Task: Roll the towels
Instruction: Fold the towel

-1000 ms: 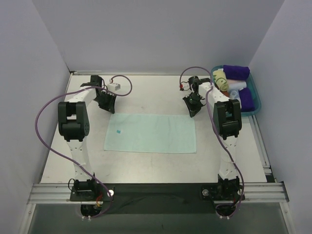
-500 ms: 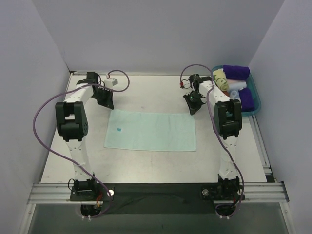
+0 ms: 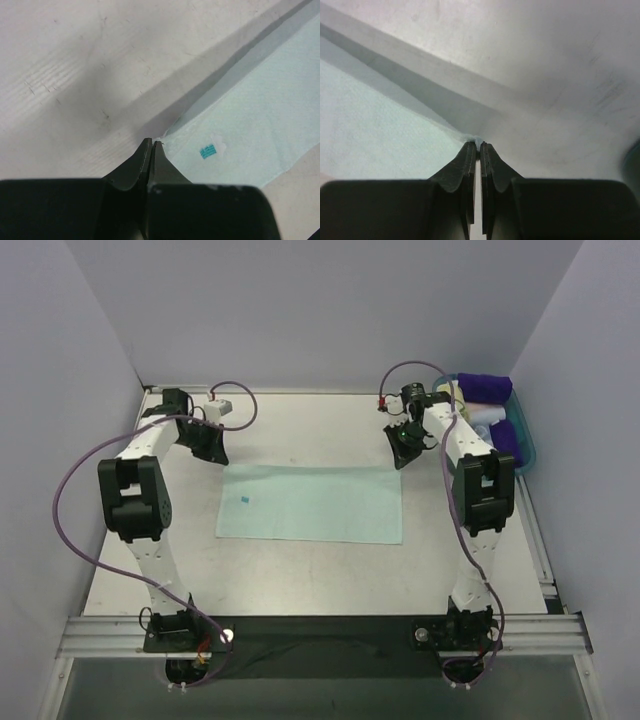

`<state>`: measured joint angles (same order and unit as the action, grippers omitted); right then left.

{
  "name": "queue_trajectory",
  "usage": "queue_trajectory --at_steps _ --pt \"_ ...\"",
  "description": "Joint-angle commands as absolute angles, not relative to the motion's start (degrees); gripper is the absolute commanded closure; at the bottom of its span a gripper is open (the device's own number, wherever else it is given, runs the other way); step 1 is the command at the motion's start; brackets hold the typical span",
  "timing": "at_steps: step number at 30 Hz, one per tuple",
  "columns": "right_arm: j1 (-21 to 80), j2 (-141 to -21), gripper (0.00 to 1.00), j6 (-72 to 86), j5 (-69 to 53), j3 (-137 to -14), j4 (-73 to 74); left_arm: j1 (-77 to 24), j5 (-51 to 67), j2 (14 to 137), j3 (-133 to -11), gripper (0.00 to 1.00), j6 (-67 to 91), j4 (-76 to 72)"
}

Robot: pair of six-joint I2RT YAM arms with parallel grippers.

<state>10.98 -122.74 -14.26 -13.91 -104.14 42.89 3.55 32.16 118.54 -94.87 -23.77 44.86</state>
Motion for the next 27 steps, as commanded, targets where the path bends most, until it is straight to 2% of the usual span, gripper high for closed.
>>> queue_trajectory --at_steps 1,11,18,27 --pt "11.86 -114.80 1.00 -16.43 -15.03 -99.42 46.05 5.18 36.56 109.53 -89.85 1.00 -29.25 45.61" --pt "14.67 -104.69 1.00 -18.28 -14.94 -86.68 46.23 8.26 37.62 98.45 -75.78 1.00 -39.45 48.78" --pt "17.66 -101.95 1.00 -18.20 -15.21 -78.76 45.53 9.05 36.13 93.26 -66.82 1.00 -46.40 50.89" --pt "18.63 -108.19 1.00 -17.49 -13.10 -75.93 41.31 8.88 34.98 99.74 -62.40 1.00 -44.92 48.08"
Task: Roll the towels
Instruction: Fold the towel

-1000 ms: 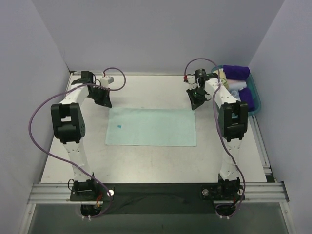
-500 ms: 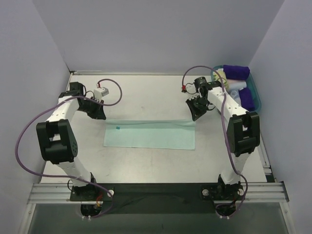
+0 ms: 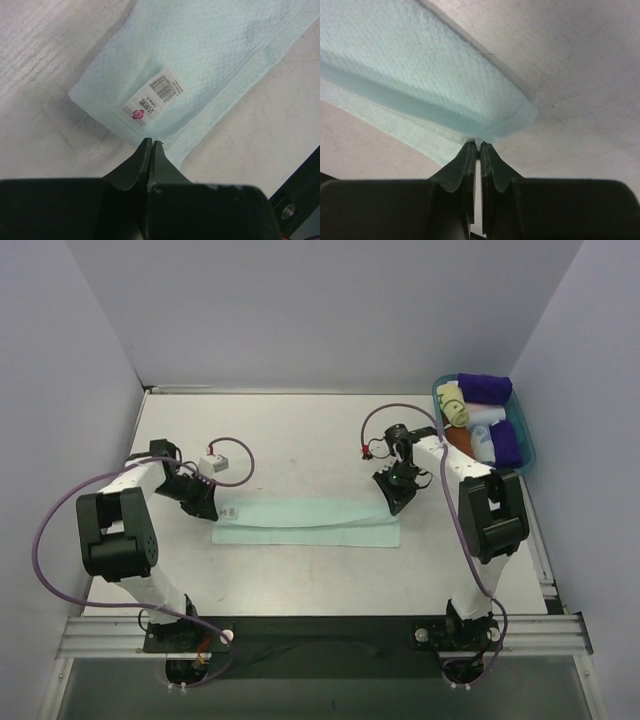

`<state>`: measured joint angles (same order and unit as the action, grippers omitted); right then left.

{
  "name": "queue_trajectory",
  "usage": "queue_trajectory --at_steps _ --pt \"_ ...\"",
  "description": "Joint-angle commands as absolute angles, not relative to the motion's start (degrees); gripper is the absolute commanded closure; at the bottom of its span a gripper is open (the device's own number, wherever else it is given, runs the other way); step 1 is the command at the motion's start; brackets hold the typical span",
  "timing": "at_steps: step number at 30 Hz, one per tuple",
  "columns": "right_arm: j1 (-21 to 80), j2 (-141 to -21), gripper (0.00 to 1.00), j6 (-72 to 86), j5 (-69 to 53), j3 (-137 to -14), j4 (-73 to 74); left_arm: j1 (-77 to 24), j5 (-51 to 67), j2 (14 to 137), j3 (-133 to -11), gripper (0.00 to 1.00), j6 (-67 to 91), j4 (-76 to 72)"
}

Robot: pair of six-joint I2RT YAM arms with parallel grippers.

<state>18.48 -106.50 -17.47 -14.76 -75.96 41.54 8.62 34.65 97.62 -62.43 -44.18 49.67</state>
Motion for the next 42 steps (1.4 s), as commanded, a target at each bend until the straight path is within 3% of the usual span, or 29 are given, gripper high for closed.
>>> queue_trajectory --at_steps 1,15,24,33,42 --pt "18.63 -108.54 1.00 -17.49 -12.92 -76.11 41.31 8.79 34.72 100.10 -62.49 1.00 -44.74 47.82" --pt "17.84 -102.49 1.00 -17.93 -12.65 -80.95 45.79 8.96 35.86 94.23 -68.91 1.00 -44.03 54.13" --pt "19.42 -98.70 1.00 -17.84 -13.27 -75.07 47.20 8.96 34.37 88.42 -64.26 1.00 -46.58 56.69" --pt "20.22 -104.06 1.00 -17.49 -13.71 -68.91 42.19 8.88 31.47 93.76 -56.52 1.00 -46.94 51.42" --pt "20.21 -109.86 1.00 -17.75 -11.78 -69.43 39.38 8.88 29.44 100.28 -57.04 1.00 -44.74 48.08"
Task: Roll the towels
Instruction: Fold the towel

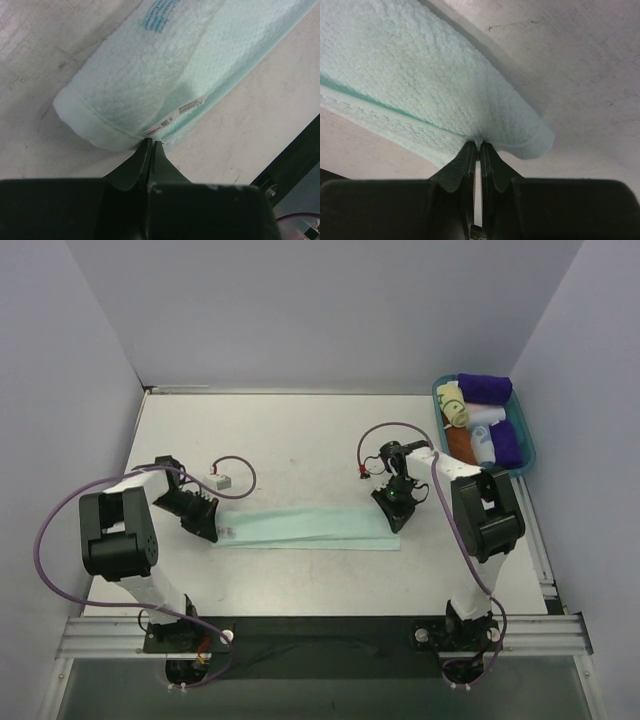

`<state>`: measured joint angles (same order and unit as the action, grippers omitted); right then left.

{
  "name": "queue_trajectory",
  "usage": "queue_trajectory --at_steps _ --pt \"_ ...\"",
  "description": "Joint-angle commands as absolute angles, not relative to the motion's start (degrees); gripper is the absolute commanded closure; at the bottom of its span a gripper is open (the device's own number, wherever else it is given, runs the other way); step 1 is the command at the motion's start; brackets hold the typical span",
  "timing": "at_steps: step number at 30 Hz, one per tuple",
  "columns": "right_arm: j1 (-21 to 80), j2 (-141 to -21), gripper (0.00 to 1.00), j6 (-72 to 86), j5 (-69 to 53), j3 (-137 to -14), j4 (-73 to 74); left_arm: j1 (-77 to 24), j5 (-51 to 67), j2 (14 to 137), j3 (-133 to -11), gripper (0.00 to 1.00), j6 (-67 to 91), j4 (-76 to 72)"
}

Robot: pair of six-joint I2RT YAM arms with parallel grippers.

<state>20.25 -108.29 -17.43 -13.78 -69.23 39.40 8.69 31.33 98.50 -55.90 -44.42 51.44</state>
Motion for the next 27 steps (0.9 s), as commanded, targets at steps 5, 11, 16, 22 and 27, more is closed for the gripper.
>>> queue_trajectory --at_steps 5,11,16,22,27 --pt "20.21 -108.90 1.00 -17.40 -11.69 -70.92 39.99 8.88 30.14 100.64 -58.44 1.00 -43.51 48.08" --pt "20.30 -102.75 1.00 -17.40 -12.91 -74.53 44.90 9.05 31.37 96.60 -63.00 1.00 -43.50 52.54" --pt "20.92 -97.48 1.00 -16.96 -14.94 -74.36 48.95 9.40 33.13 93.96 -65.04 1.00 -43.68 55.98" --pt "23.29 -97.47 1.00 -16.96 -17.05 -68.21 47.56 9.32 33.05 92.55 -63.29 1.00 -44.73 57.48" --pt "23.82 -102.64 1.00 -17.40 -15.56 -64.78 43.16 9.40 32.17 95.71 -60.56 1.00 -44.47 54.50"
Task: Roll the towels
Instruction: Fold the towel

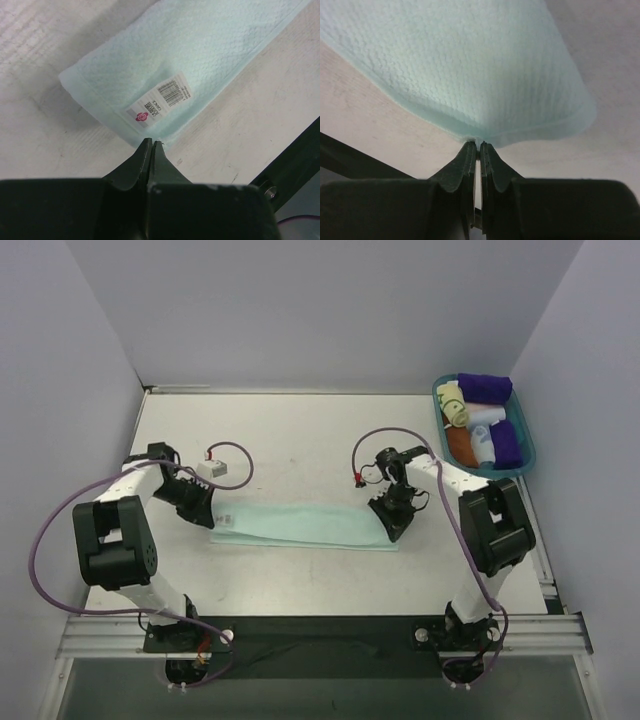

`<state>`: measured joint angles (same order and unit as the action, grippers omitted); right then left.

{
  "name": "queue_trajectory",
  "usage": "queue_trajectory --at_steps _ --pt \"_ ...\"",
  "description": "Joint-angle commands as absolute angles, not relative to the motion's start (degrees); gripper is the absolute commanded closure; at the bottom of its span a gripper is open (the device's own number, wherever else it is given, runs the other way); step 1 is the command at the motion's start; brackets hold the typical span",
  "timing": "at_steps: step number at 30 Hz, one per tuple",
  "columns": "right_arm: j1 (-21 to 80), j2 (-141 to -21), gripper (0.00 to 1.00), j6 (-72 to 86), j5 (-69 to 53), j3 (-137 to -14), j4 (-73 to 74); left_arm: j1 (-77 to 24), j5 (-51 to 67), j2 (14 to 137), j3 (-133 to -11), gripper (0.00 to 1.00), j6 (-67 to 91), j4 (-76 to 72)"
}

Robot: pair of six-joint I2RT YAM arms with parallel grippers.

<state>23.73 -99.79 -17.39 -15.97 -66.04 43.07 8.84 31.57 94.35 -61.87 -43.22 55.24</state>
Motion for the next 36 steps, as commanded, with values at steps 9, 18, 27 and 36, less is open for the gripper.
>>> queue_trajectory --at_steps 9,18,27,36 --pt "22.94 -97.05 0.53 -18.81 -15.55 -66.69 46.21 10.37 33.04 93.87 -60.82 0.57 -46.14 55.27" --pt "20.74 -93.68 0.52 -18.03 -22.42 -76.90 51.68 8.88 38.32 88.68 -67.23 0.57 -43.71 56.70" --pt "20.57 -106.95 0.80 -14.06 -16.62 -79.36 46.68 2.82 39.47 95.53 -67.59 0.74 -32.79 47.38" --pt "18.46 -115.57 0.81 -14.15 -11.69 -80.86 43.60 4.92 33.06 106.51 -68.20 0.84 -25.06 38.41"
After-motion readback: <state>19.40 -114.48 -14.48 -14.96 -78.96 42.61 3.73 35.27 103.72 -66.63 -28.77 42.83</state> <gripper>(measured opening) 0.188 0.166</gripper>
